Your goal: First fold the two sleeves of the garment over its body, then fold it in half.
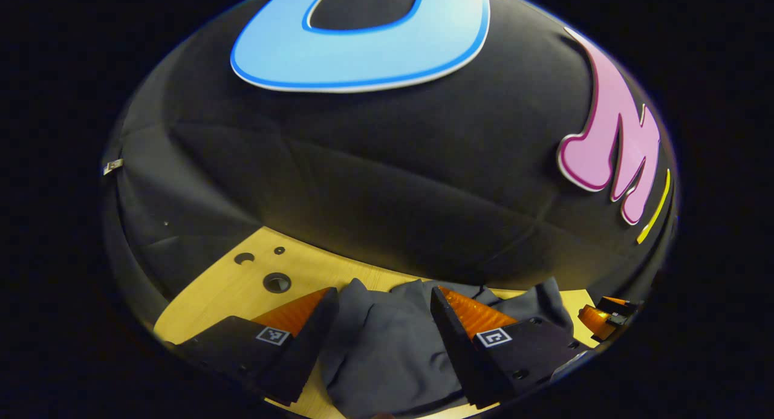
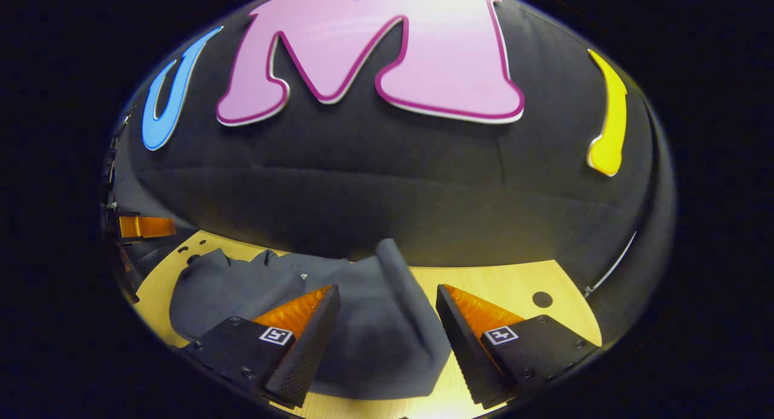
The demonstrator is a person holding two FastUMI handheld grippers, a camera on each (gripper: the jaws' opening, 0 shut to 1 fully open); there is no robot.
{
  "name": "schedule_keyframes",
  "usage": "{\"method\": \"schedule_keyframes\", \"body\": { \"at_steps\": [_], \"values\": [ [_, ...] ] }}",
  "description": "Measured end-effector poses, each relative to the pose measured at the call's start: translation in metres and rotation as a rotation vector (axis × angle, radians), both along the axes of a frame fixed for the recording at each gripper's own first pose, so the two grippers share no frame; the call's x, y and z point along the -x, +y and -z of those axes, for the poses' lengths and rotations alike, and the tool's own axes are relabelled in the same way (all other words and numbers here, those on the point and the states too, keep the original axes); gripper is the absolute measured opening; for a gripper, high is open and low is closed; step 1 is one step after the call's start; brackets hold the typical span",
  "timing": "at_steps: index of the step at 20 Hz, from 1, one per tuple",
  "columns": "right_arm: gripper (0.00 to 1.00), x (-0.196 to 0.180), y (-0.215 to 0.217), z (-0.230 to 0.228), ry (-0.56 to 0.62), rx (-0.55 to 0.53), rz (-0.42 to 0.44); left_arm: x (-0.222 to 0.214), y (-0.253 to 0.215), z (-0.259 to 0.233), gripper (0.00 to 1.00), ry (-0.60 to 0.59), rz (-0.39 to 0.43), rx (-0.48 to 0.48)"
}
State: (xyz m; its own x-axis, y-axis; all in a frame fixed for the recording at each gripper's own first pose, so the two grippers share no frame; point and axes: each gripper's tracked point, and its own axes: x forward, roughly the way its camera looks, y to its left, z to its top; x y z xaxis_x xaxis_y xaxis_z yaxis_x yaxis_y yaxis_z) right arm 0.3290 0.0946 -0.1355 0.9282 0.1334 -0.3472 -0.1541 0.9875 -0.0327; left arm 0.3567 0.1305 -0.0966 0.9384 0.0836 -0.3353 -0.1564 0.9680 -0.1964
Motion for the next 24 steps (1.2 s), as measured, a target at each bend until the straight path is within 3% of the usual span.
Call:
{"method": "schedule_keyframes", "body": {
  "at_steps": [4,6,13,16,20,24],
  "values": [
    [0.98,0.044,-0.013,-0.039,-0.053,0.011,0.028,0.060,-0.004,-0.035,0.96,-0.052,-0.005,-0.059],
    [0.98,0.072,-0.023,-0.058,-0.072,0.003,0.056,0.092,0.005,-0.054,0.96,-0.086,-0.051,-0.111],
    [0.98,0.169,-0.037,-0.089,-0.065,-0.034,0.074,0.194,-0.003,-0.113,0.96,-0.198,-0.059,-0.050],
    [0.98,0.204,-0.045,-0.090,-0.052,0.002,0.085,0.235,-0.002,-0.115,0.96,-0.206,-0.061,-0.036],
    [0.98,0.243,-0.035,-0.100,-0.059,-0.046,0.065,0.286,-0.017,-0.103,0.96,-0.185,-0.078,0.002],
    [0.98,0.276,-0.033,-0.107,-0.077,-0.045,0.044,0.330,-0.032,-0.076,0.96,-0.177,-0.088,-0.082]
  ]
}}
